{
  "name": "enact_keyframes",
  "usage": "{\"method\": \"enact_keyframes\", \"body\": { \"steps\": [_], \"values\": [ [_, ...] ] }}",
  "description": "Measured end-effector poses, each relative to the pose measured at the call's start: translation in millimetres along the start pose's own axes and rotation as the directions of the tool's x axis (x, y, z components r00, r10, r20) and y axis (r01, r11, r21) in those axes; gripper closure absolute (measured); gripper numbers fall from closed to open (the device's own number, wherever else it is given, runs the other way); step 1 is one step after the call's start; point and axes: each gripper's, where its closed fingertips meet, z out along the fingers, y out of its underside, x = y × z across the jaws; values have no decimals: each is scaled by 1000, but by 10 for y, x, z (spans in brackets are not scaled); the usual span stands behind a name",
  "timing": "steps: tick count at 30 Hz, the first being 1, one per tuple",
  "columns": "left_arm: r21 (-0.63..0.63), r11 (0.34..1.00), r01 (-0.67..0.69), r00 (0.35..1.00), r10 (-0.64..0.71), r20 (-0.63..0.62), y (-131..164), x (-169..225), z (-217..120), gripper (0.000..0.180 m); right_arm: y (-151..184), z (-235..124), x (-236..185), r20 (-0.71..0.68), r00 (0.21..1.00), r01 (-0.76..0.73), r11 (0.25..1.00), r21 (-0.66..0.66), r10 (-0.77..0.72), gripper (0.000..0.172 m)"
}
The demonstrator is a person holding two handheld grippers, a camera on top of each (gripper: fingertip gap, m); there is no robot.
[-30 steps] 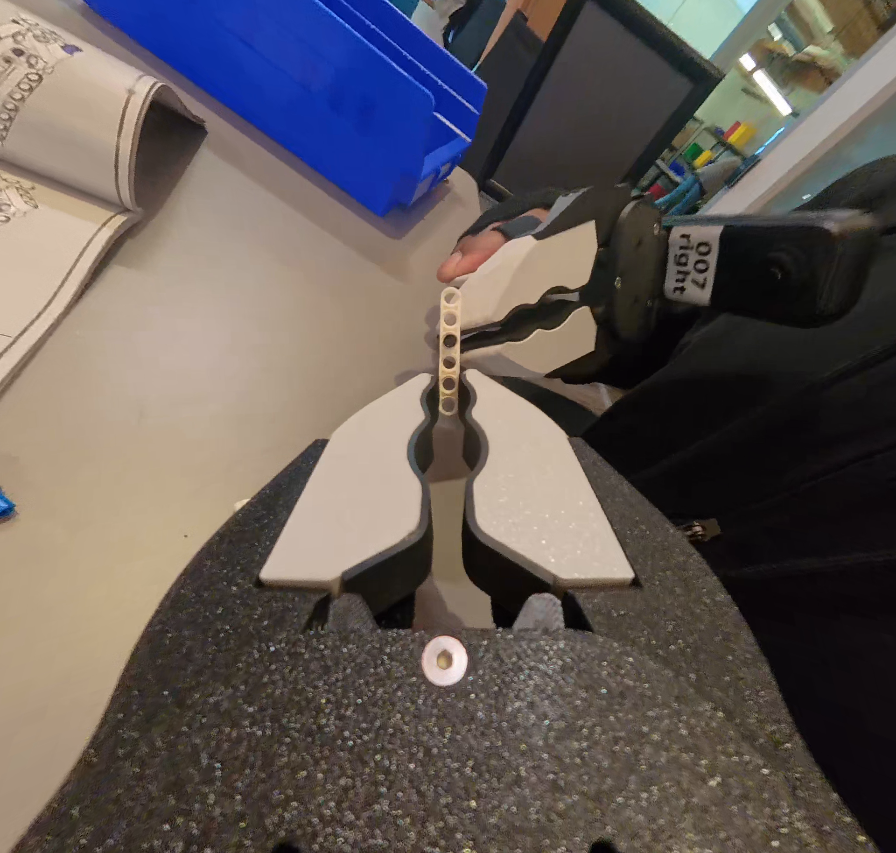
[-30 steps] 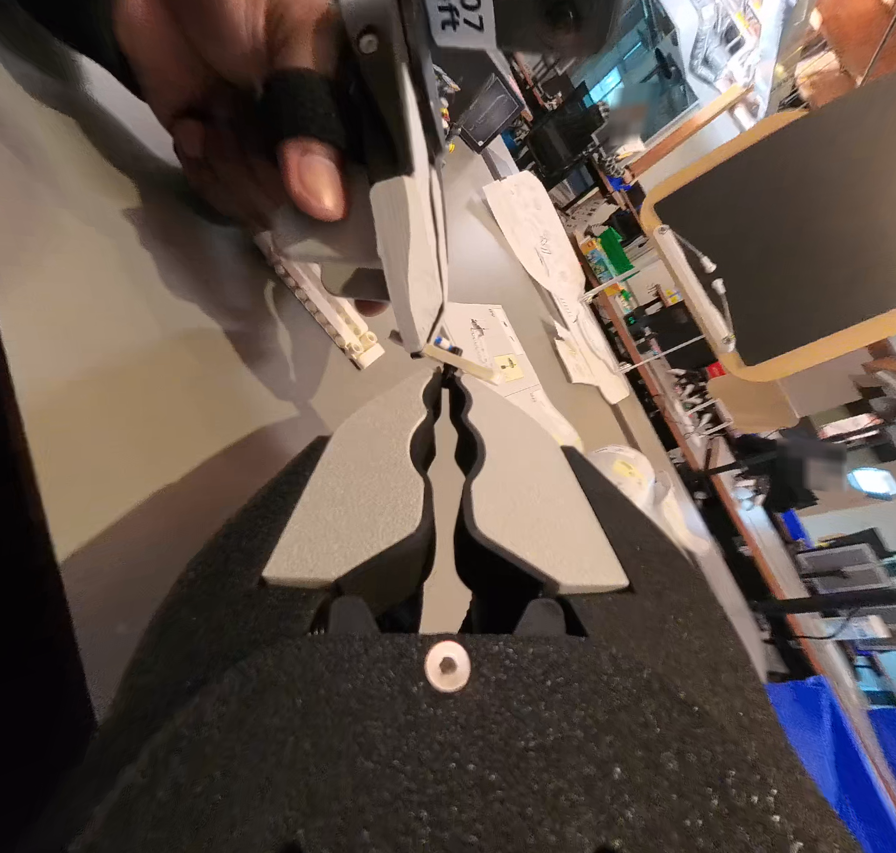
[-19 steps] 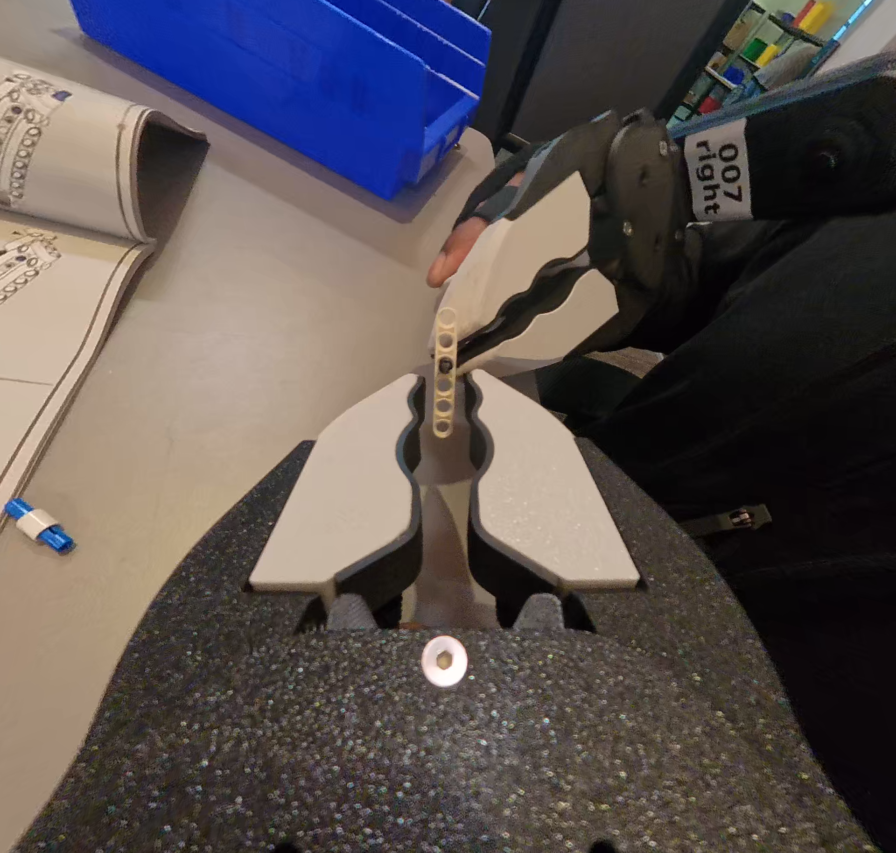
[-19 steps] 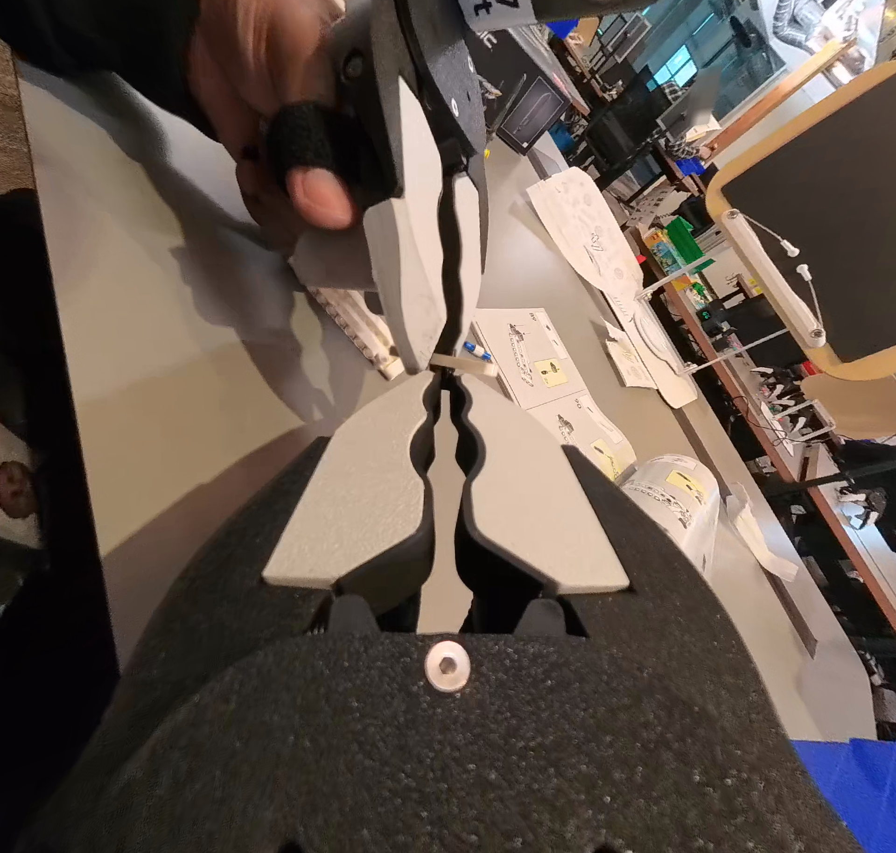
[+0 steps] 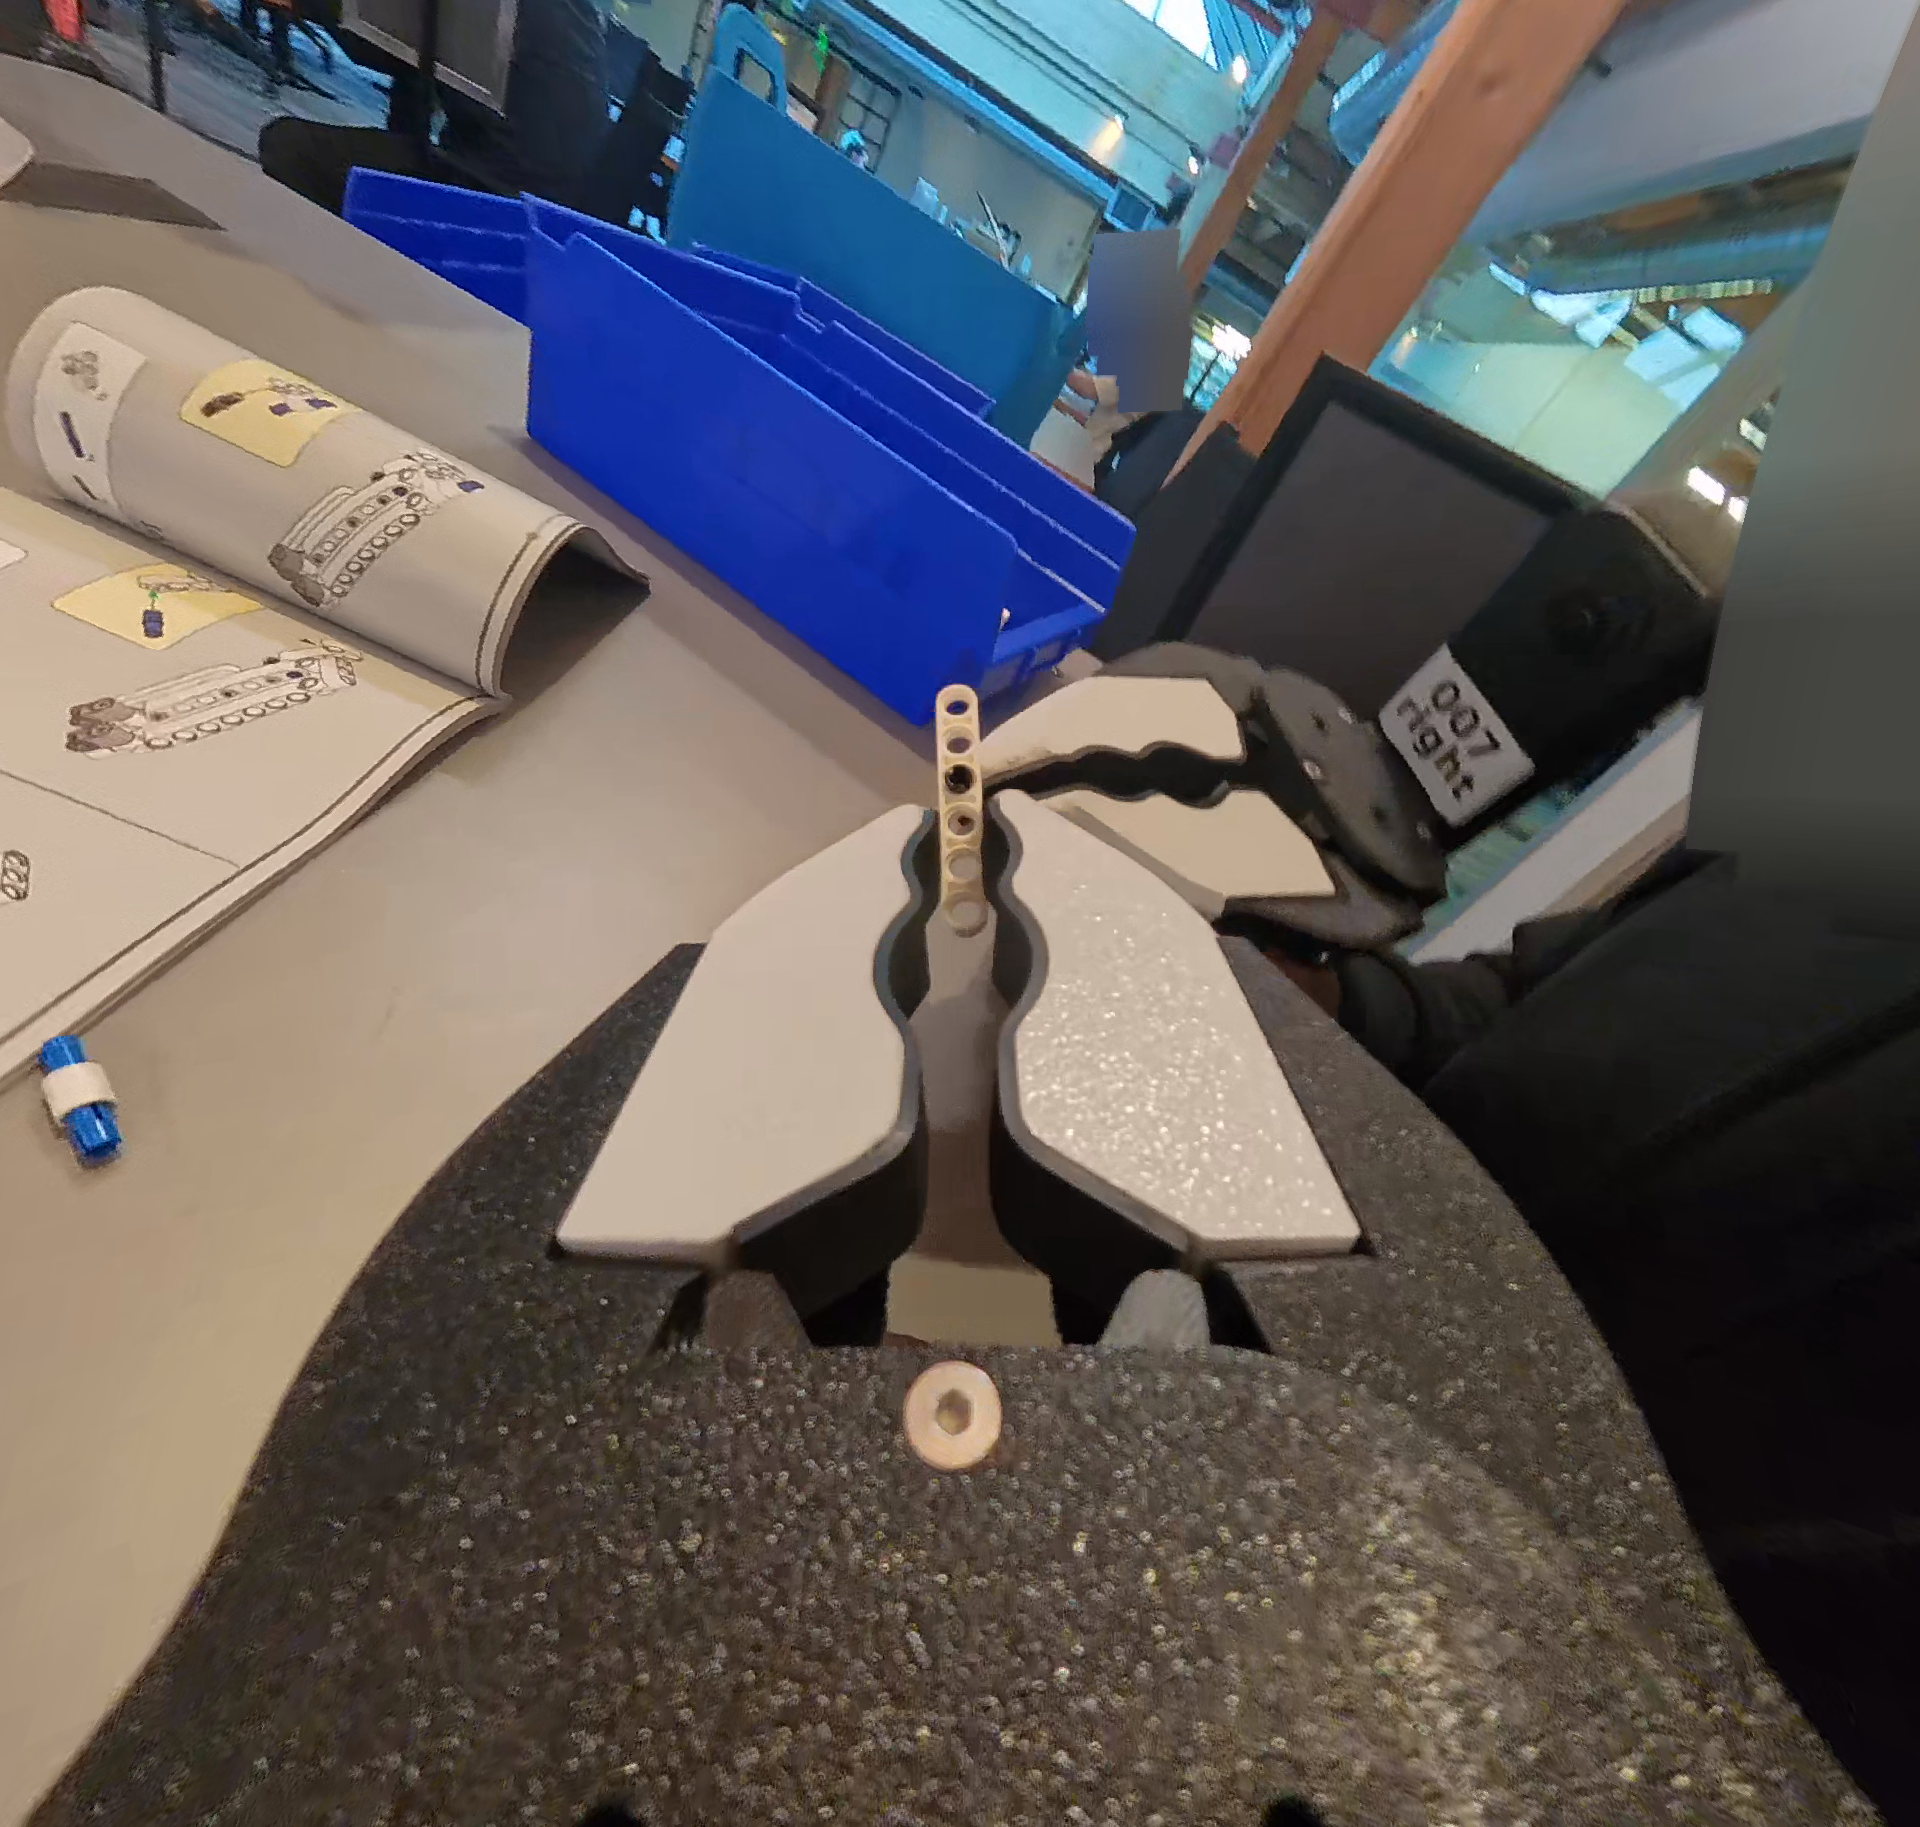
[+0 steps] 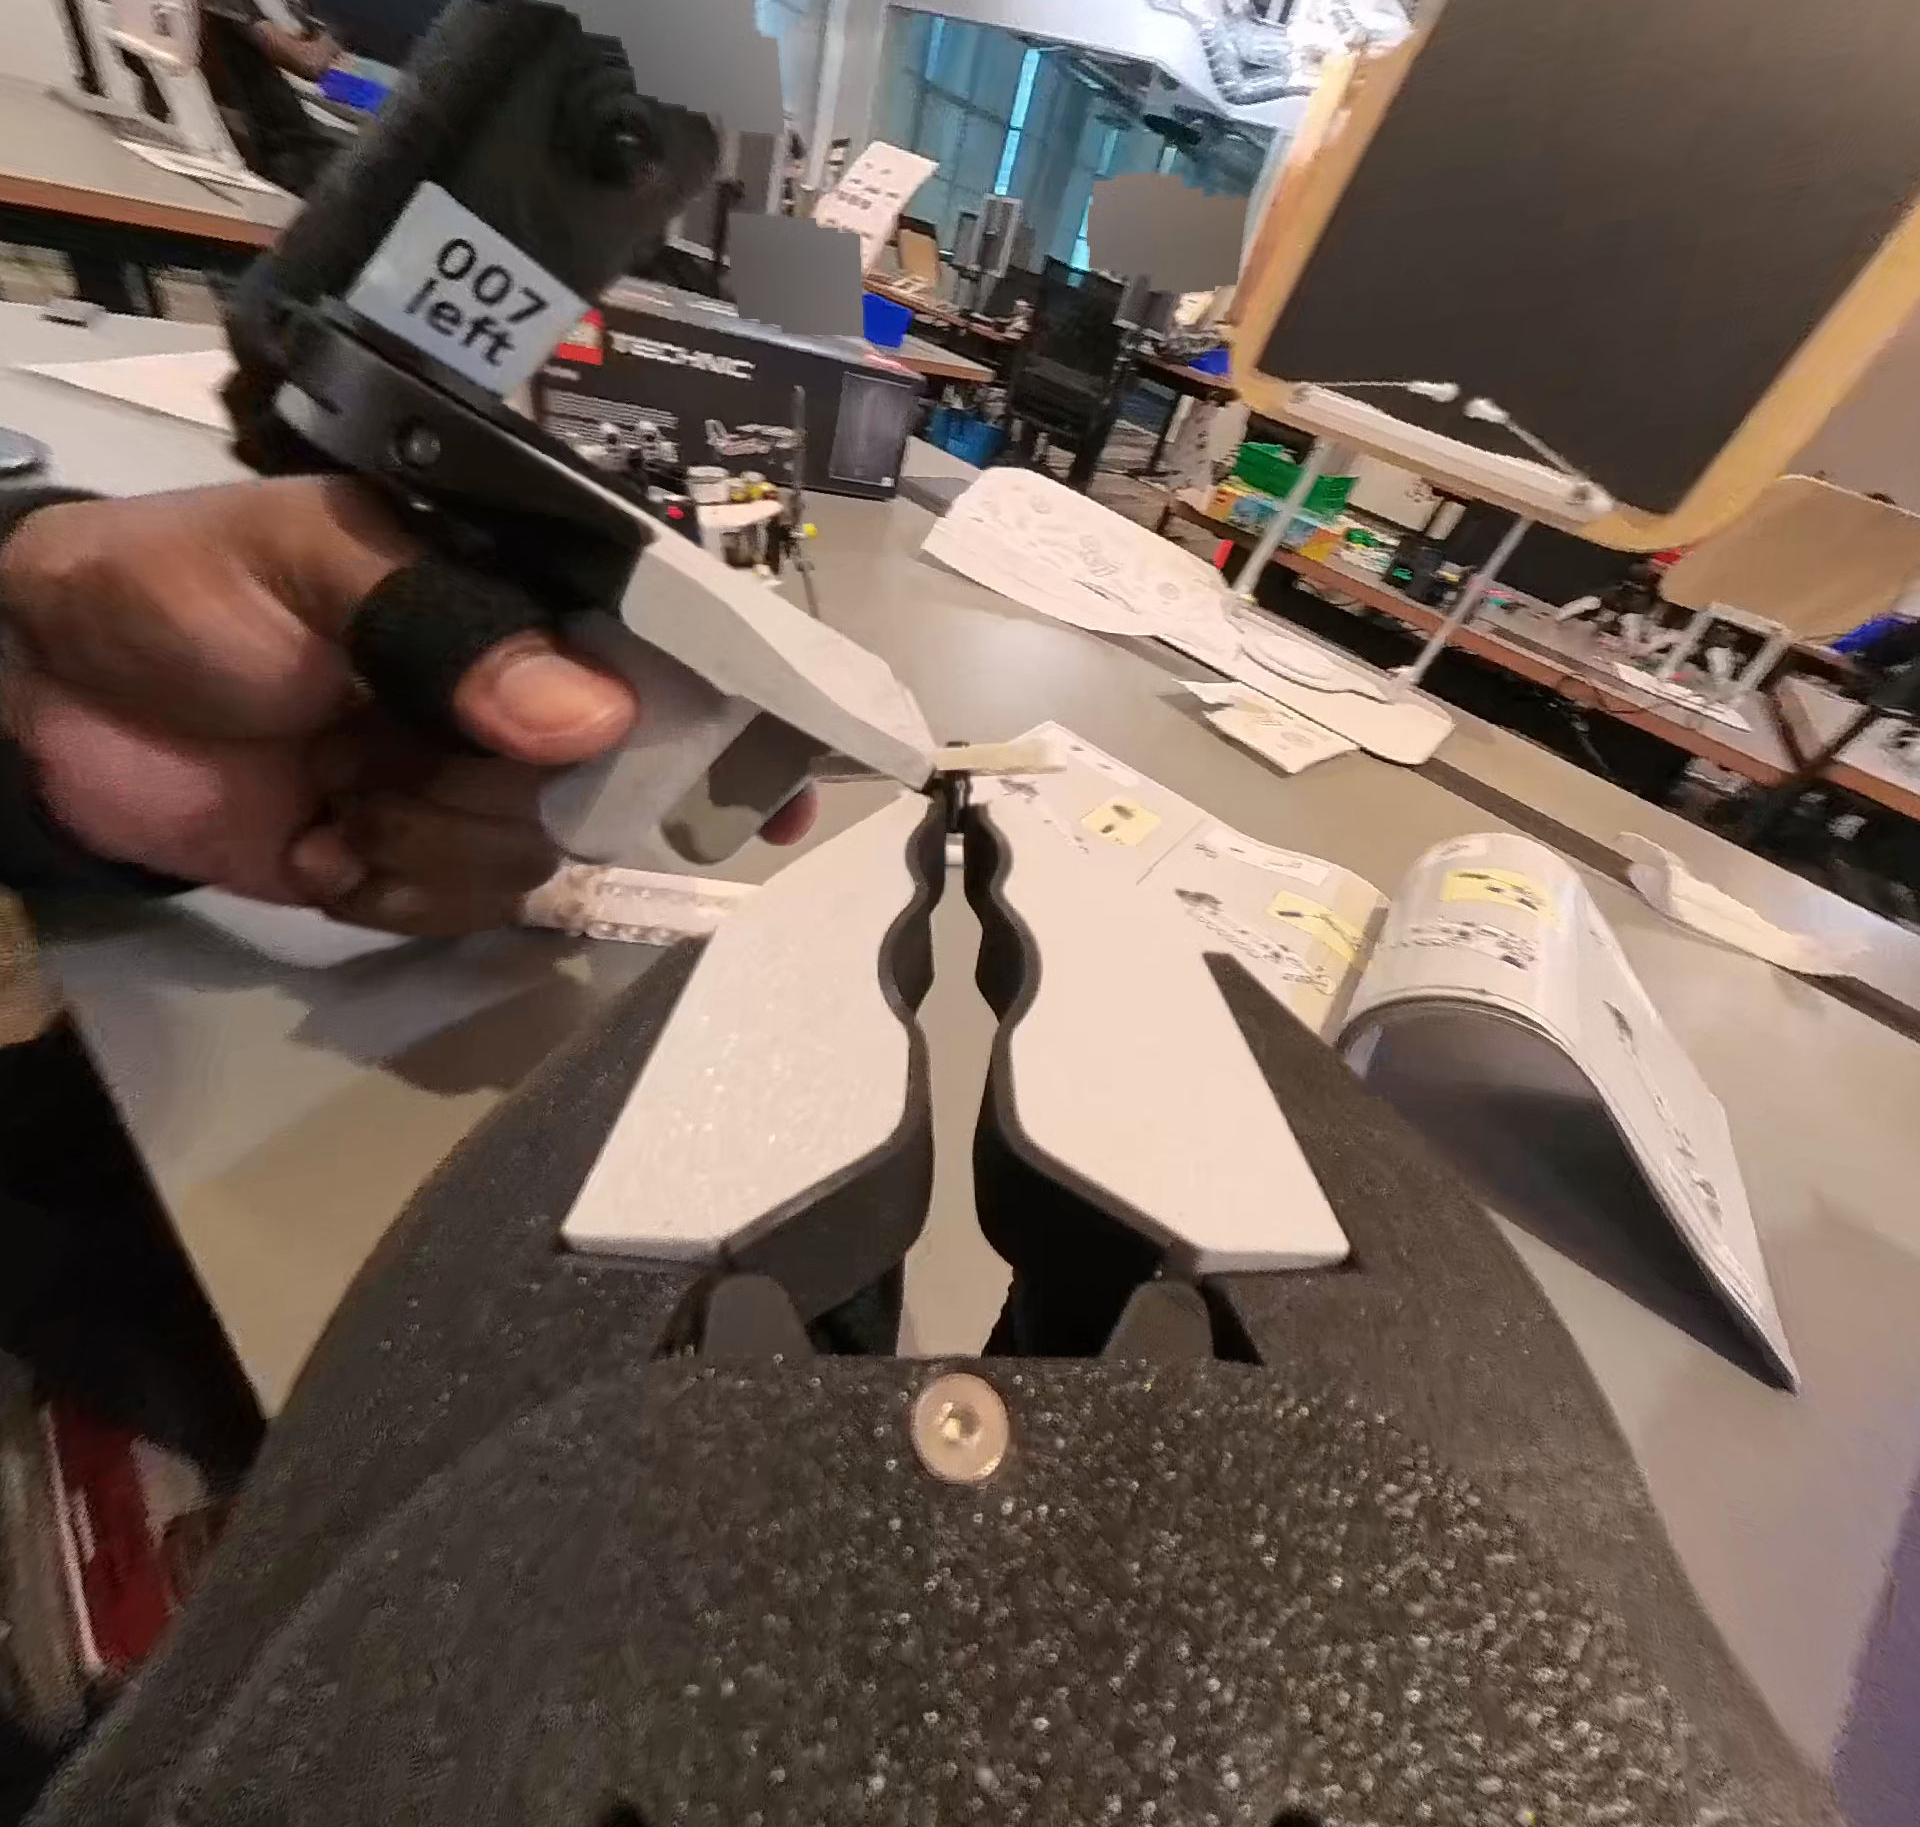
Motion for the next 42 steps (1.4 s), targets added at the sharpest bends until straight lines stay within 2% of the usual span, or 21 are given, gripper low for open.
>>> {"method": "enact_keyframes", "body": {
  "steps": [6, 12, 15, 17, 19, 23, 26, 29, 32, 36, 38, 40, 42],
  "values": [
    [135, 978, 160, 981, -173, 90, -14, -47, 40, 172, 42, 5, 63, -190, 975, 105, 992, -65, -116, 168],
    [198, 958, 206, 967, -230, 106, -6, -43, 60, 172, 63, -31, 77, -221, 968, 107, 991, -85, -124, 168],
    [211, 961, 182, 973, -206, 100, -20, 11, 65, 172, 36, -61, 76, -121, 989, -87, 996, -23, 84, 168],
    [234, 956, 175, 977, -198, 78, -65, 55, 82, 172, -9, -92, 78, -23, 960, -279, 960, 26, 280, 168],
    [250, 945, 209, 973, -228, 48, -84, 86, 114, 172, -25, -121, 90, 12, 930, -368, 929, 44, 368, 168],
    [246, 938, 245, 965, -261, 32, -32, 96, 170, 172, 23, -174, 102, -152, 984, -95, 995, -12, 92, 168],
    [227, 944, 241, 966, -255, 36, -4, 132, 224, 172, 48, -224, 114, -173, 983, -71, 997, -21, 66, 168],
    [227, 931, 285, 955, -296, 12, 1, 145, 275, 172, 64, -266, 142, -259, 959, 101, 991, -85, -119, 168],
    [229, 898, 375, 925, -378, -35, 20, 137, 318, 172, 88, -294, 160, -286, 941, 154, 982, -112, -180, 168],
    [225, 880, 418, 907, -417, -53, 39, 129, 336, 172, 108, -328, 169, -331, 892, 268, 949, -163, -309, 169],
    [228, 886, 404, 913, -405, -44, 42, 117, 331, 172, 119, -342, 168, -339, 883, 283, 944, -169, -325, 168],
    [317, 880, 355, 927, -375, 5, -90, -9, 196, 179, 157, -386, 213, -333, 918, 181, 974, -135, -217, 168],
    [318, 906, 278, 949, -310, 54, -175, -51, 111, 179, 141, -449, 325, -344, 926, 128, 986, -108, -158, 168]
  ]
}}
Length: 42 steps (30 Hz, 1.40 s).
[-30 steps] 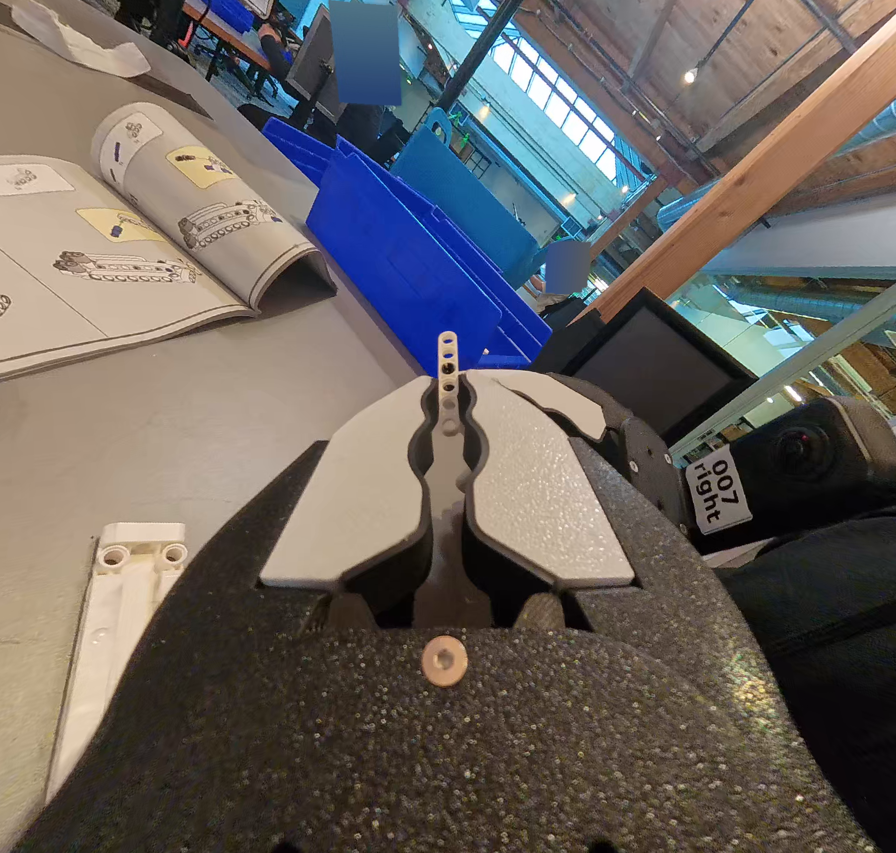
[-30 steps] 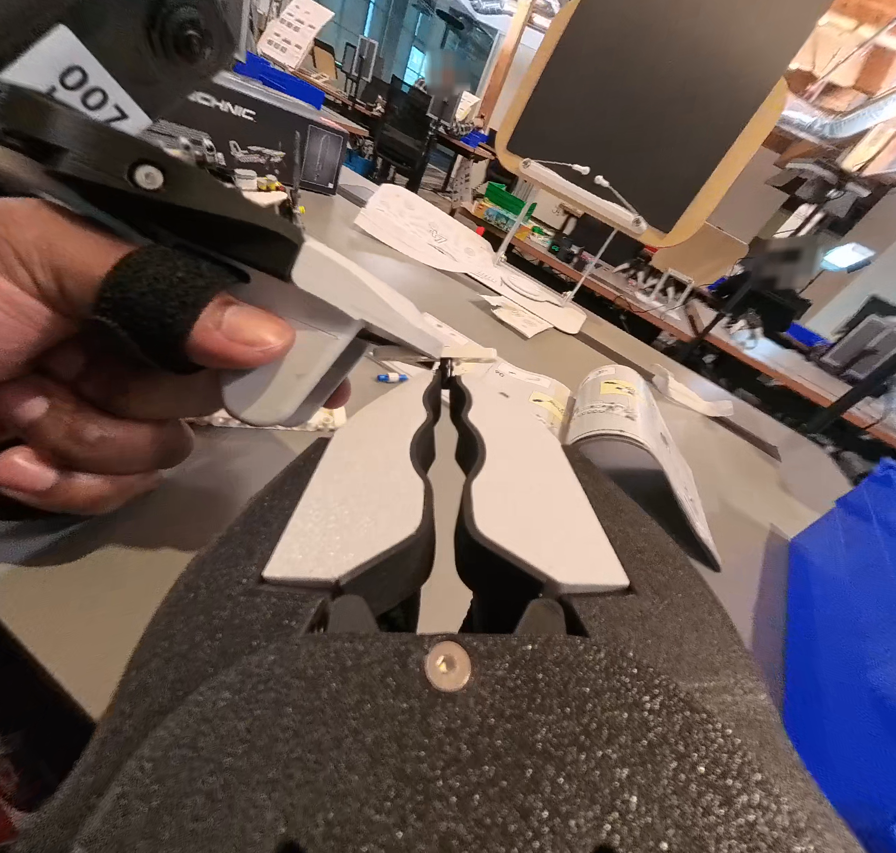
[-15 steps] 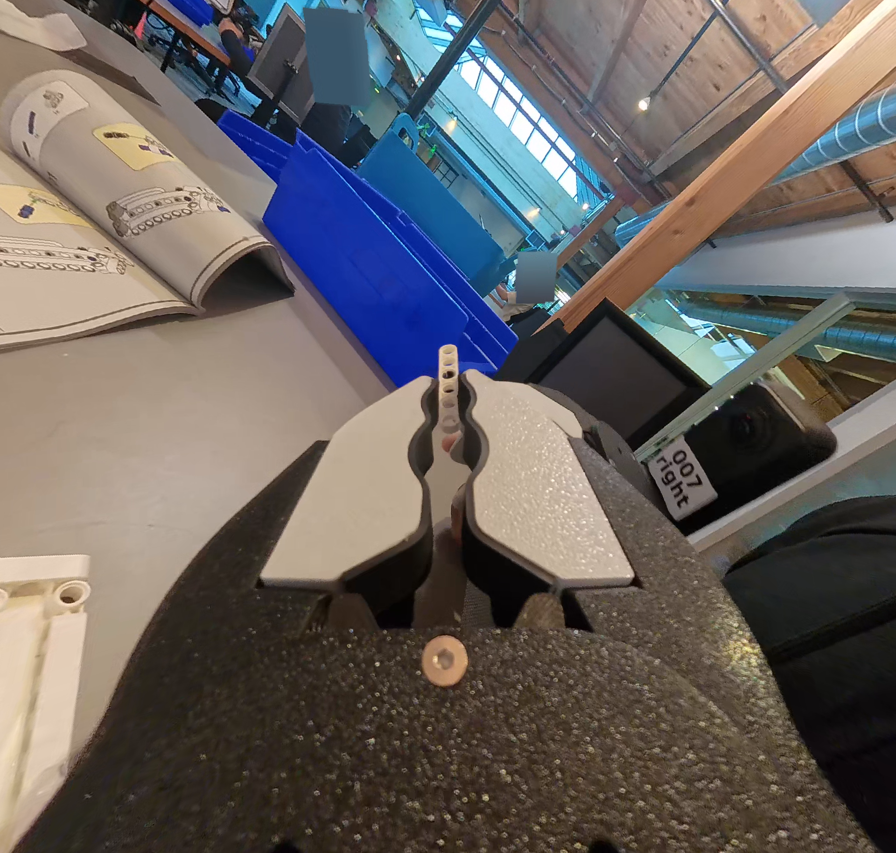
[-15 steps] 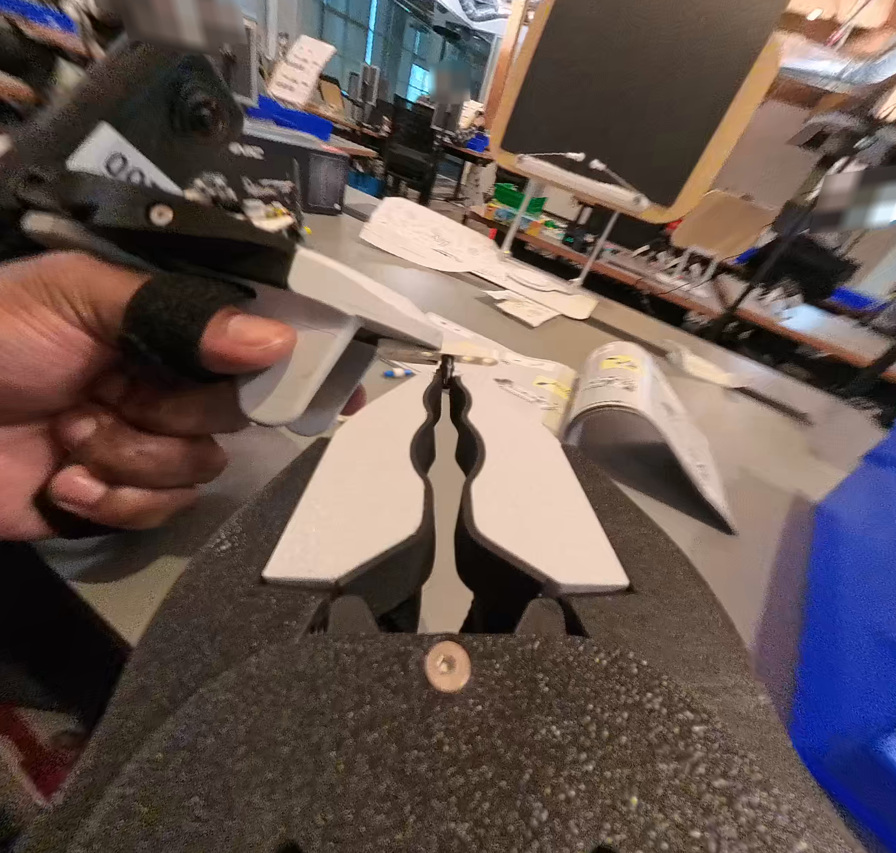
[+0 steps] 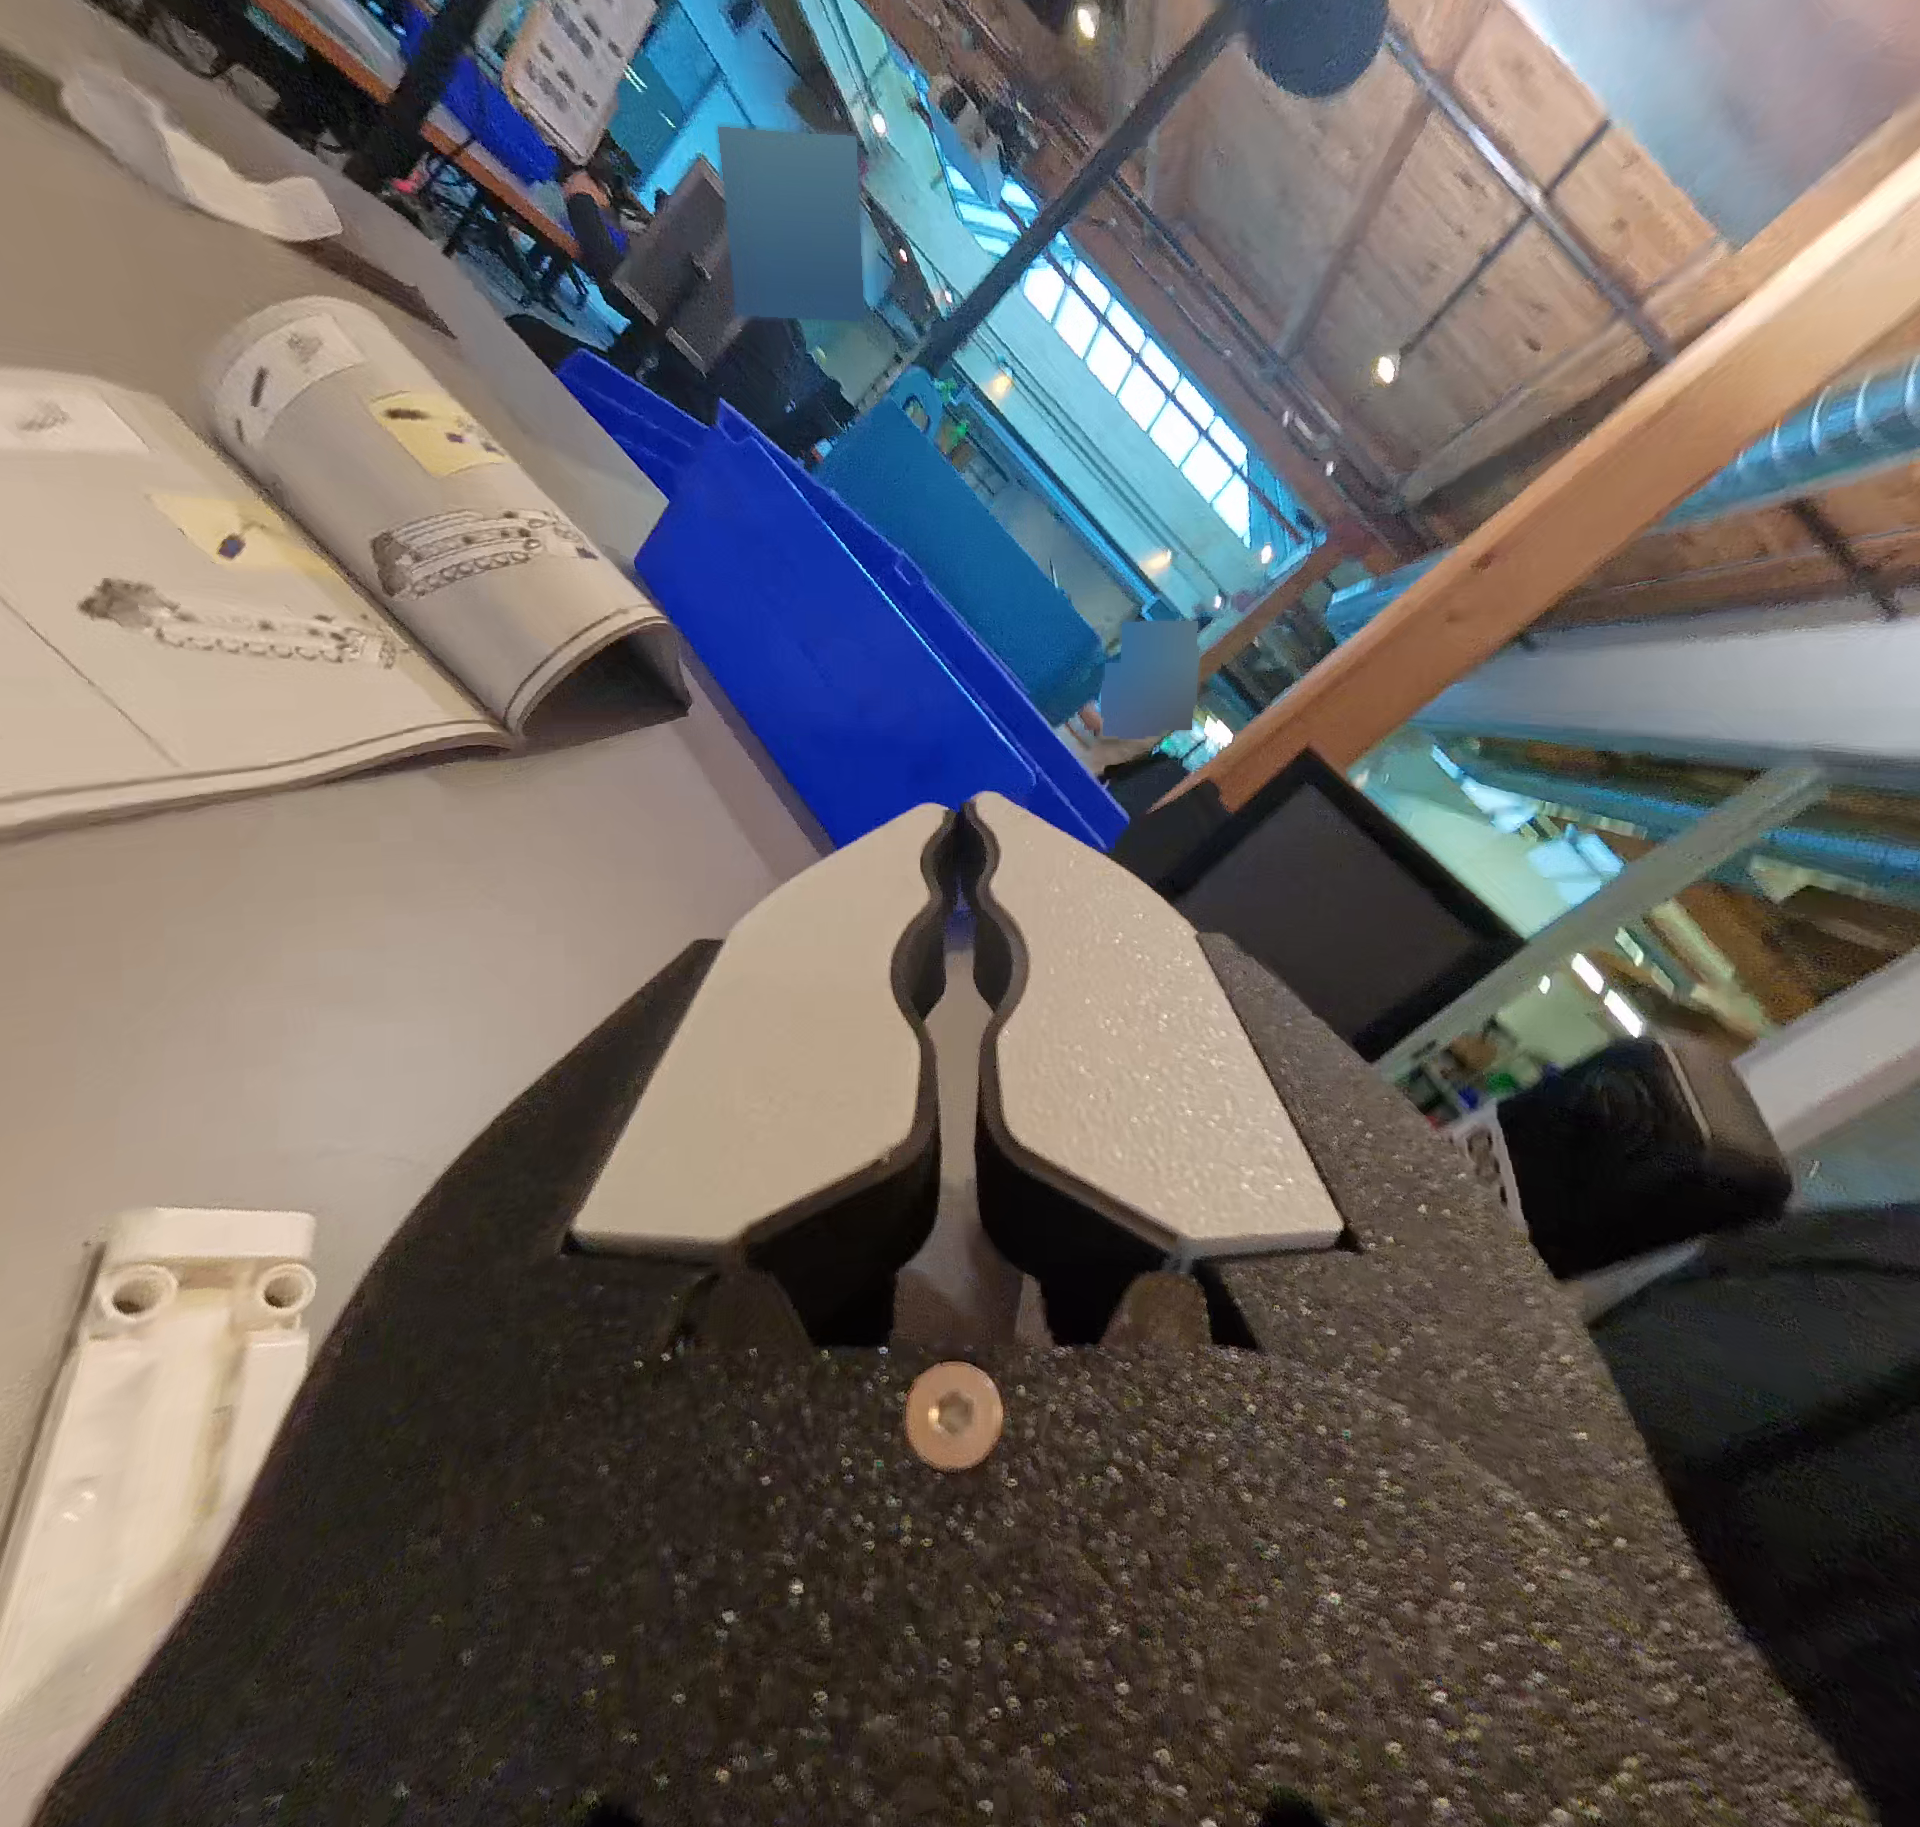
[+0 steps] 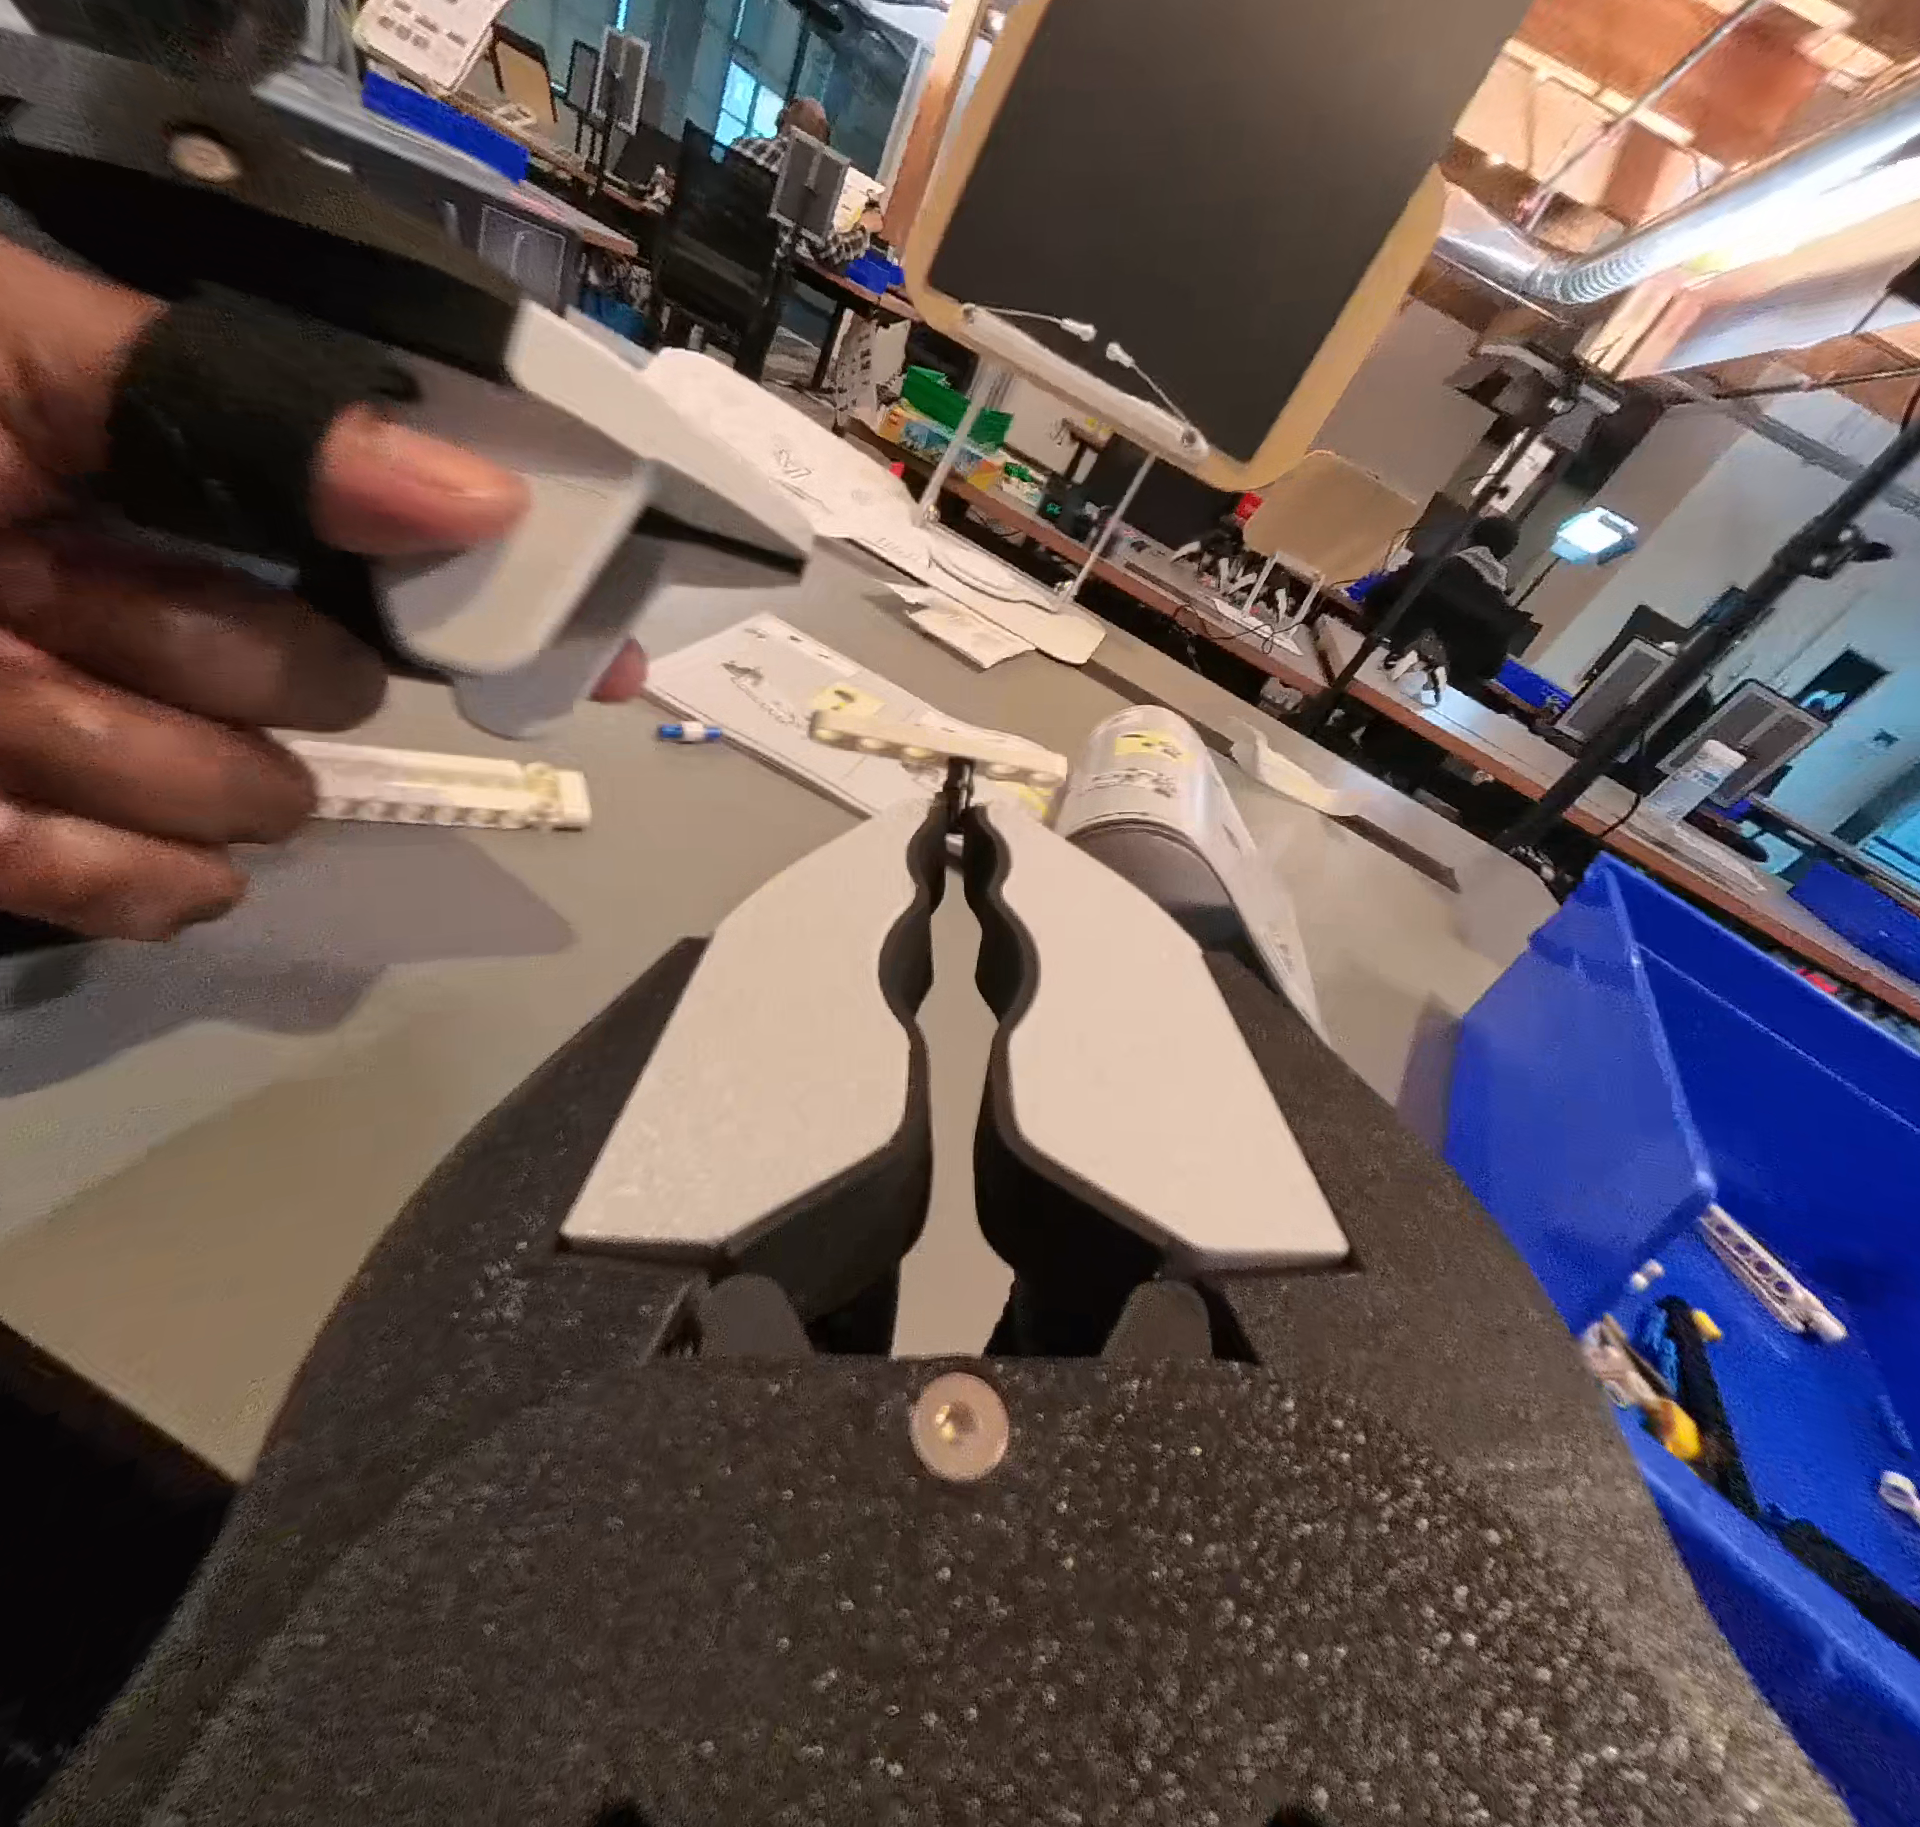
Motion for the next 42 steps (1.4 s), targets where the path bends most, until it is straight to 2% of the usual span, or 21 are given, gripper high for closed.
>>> {"method": "enact_keyframes", "body": {
  "steps": [4, 6, 10, 13, 14, 30, 37, 40, 42],
  "values": [
    [-178, 982, -66, 997, 58, -47, 254, 84, 97, 179, 18, 56, 1, 30, 999, 33, 999, 10, -33, 168],
    [-256, 964, -76, 996, 64, -58, 338, 90, 132, 167, -18, 64, -54, 53, 996, 71, 997, 32, -73, 169],
    [-337, 936, -106, 993, 78, -94, 357, 100, 130, 157, -53, 71, -126, 96, 986, 134, 989, 65, -140, 168],
    [-403, 903, -150, 988, 118, -103, 413, 63, 116, 161, -66, 74, -158, 123, 980, 150, 985, 83, -159, 168],
    [-403, 901, -160, 985, 118, -127, 408, 89, 105, 170, -66, 77, -163, 129, 978, 156, 984, 85, -166, 168],
    [-444, 882, -158, 985, 112, -129, 426, 16, -18, 171, -67, 132, -305, 228, 947, 209, 973, 93, -225, 163],
    [-458, 878, -135, 986, 73, -151, 445, 43, -62, 171, -81, 116, -363, 242, 923, 278, 953, 119, -299, 166],
    [-419, 901, -109, 989, 54, -141, 408, 58, -56, 171, -104, 117, -333, 210, 929, 286, 951, 120, -306, 167],
    [-310, 950, -41, 996, 16, -84, 236, -11, -49, 171, -107, 112, -260, 153, 935, 306, 946, 106, -320, 167]
  ]
}}
